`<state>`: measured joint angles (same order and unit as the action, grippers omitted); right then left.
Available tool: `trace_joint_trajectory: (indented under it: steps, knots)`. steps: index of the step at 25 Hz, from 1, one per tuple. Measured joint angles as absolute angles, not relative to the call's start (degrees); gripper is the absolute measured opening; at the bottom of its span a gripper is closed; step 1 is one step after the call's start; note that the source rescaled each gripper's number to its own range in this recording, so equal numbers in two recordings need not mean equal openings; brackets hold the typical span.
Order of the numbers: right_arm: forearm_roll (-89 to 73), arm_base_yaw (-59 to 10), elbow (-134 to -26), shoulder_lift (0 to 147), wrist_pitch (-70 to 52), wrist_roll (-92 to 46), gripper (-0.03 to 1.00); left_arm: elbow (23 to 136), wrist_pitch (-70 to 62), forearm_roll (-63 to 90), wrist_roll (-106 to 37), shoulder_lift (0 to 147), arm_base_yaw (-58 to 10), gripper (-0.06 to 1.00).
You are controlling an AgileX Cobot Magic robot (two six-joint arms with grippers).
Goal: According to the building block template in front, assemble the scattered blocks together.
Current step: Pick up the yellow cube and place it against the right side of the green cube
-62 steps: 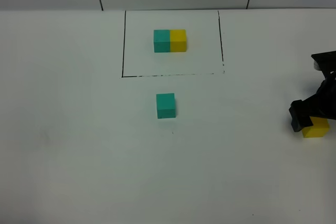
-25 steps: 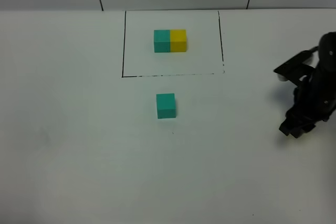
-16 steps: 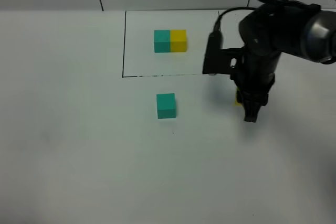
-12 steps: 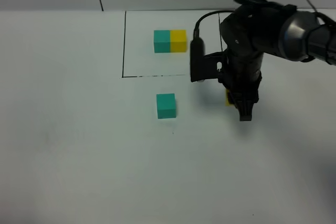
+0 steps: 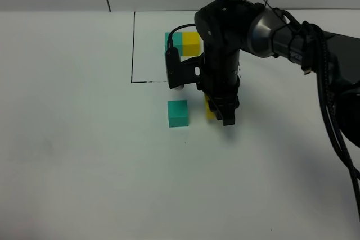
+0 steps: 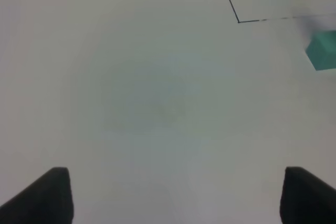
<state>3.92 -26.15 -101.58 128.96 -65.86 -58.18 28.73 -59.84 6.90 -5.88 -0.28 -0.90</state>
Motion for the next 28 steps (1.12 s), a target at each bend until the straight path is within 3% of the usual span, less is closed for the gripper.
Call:
trace_joint_trajectory:
  steps: [28]
  knots:
    - [1.7,-27.8,-104.0,133.1,-62.1,-55.1,0.01,28.7,-59.8,6.9,-5.9,-0.3,-0.9,0.95]
